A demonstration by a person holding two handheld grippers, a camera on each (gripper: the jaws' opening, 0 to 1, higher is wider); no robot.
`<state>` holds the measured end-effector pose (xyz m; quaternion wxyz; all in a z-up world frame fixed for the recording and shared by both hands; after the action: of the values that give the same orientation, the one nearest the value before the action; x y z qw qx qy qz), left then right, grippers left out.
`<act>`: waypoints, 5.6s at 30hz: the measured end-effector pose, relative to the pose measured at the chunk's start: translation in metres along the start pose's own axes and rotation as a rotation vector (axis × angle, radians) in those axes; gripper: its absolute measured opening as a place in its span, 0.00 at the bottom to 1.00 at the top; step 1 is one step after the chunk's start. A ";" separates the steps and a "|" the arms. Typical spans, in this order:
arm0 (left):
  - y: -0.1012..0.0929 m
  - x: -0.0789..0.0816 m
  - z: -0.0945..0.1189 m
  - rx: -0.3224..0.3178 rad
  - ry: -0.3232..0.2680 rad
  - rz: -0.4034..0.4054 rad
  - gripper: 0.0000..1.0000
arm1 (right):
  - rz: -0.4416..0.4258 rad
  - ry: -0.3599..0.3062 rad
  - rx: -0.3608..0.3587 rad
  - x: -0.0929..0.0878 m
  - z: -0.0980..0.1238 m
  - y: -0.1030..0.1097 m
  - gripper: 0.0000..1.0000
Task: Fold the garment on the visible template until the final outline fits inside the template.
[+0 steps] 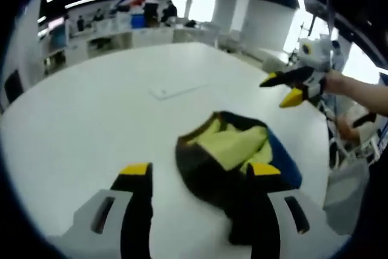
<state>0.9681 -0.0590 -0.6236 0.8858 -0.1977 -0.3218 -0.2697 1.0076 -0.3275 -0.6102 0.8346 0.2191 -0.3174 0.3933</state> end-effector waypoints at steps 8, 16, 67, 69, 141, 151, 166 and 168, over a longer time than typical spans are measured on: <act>0.007 0.001 -0.023 -0.013 0.036 -0.009 0.52 | 0.005 0.031 -0.007 -0.001 -0.017 -0.015 0.52; 0.020 0.004 -0.042 -0.023 0.047 0.008 0.48 | 0.016 0.072 0.007 0.001 -0.038 -0.028 0.48; 0.043 0.000 -0.113 -0.086 0.138 0.058 0.26 | 0.036 0.233 0.037 -0.014 -0.113 -0.064 0.26; 0.043 0.002 -0.114 -0.087 0.135 0.058 0.25 | 0.029 0.236 0.040 -0.015 -0.114 -0.065 0.26; -0.001 0.058 0.008 -0.004 -0.036 -0.022 0.00 | 0.128 -0.036 -0.015 0.061 -0.004 0.001 0.03; -0.031 0.072 0.045 0.009 -0.103 -0.066 0.00 | 0.154 -0.104 -0.046 0.068 0.046 0.023 0.03; -0.068 0.094 0.103 0.031 -0.220 -0.136 0.00 | 0.187 -0.186 -0.095 0.083 0.103 0.055 0.03; -0.072 0.097 0.110 0.033 -0.238 -0.144 0.00 | 0.193 -0.200 -0.102 0.086 0.111 0.060 0.03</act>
<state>0.9364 -0.0913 -0.4666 0.8228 -0.1900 -0.4424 -0.3020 0.9624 -0.3162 -0.4651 0.7673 0.1829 -0.4381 0.4311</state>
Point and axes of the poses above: the point that each gripper's makers call its tool centre point, and the gripper's own axes: z roughly backward along the fingers, y roughly to its left, x roughly out of its top, the point moved 7 cm from there along z, roughly backward along the fingers, and after that the axes turned 9 degrees about y, right-handed, at the moved point
